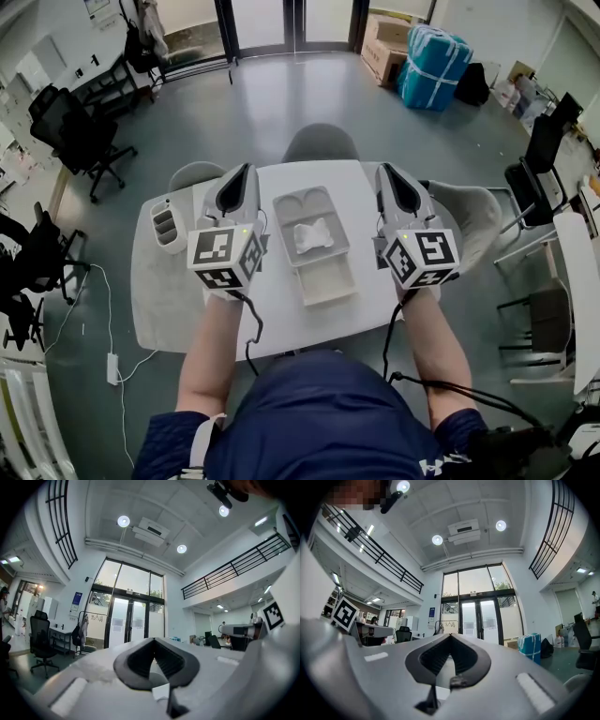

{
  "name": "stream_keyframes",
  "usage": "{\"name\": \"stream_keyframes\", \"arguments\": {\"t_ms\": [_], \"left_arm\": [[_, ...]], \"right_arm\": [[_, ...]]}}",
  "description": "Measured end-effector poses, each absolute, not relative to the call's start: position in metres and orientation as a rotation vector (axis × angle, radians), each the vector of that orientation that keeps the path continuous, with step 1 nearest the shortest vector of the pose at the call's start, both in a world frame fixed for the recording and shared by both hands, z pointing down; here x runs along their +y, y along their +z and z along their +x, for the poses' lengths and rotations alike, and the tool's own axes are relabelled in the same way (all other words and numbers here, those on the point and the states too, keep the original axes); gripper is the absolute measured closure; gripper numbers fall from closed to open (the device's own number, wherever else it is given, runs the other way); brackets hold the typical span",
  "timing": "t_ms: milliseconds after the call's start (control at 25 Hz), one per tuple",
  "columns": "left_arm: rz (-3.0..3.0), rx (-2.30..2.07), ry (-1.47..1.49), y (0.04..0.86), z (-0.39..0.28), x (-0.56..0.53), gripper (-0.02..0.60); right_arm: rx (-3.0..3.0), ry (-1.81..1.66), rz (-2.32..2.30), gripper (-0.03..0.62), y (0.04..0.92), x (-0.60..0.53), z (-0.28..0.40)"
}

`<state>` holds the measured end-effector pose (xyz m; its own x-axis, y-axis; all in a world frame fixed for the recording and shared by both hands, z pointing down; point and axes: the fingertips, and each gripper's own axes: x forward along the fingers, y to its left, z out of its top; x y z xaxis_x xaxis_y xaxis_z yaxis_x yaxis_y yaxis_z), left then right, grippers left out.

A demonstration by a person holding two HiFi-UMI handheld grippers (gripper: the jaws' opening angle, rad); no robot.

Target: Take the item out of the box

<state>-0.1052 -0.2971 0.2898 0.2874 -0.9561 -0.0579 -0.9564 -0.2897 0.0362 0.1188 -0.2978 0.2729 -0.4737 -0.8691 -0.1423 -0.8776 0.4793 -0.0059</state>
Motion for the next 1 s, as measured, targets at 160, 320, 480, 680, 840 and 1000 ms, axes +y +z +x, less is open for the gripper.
{"name": "stream_keyframes", "arguments": {"t_ms": [160,320,480,680,840,1000], "left_arm": [[-2.526,1.874,0.115,0.2923,-0.1058,-0.2995,0.58],[-2.525,1.878,0.116,0.2932,-0.107,-0.3009,0.581],[-2.529,1.876,0.106,0.2933,-0.1076,-0.3016,0.581],[-2.524,1.882,0.106,0.2947,-0.1108,-0.3027,0.581],[-2.526,1.883,0.105,0.2953,-0.111,-0.3025,0.581],[-2.532,1.88,0.102,0.2954,-0.1103,-0.3015,0.581]], "right_arm": [[2.588,0.108,-1.538,0.592,0.2737,-0.2977,0.1205],[2.588,0.103,-1.536,0.592,0.2753,-0.2987,0.1203],[2.592,0.1,-1.528,0.592,0.2747,-0.2994,0.1177],[2.599,0.094,-1.525,0.592,0.2787,-0.3013,0.1154],[2.604,0.107,-1.511,0.592,0.2769,-0.3002,0.1122],[2.607,0.105,-1.507,0.592,0.276,-0.2985,0.111]]}}
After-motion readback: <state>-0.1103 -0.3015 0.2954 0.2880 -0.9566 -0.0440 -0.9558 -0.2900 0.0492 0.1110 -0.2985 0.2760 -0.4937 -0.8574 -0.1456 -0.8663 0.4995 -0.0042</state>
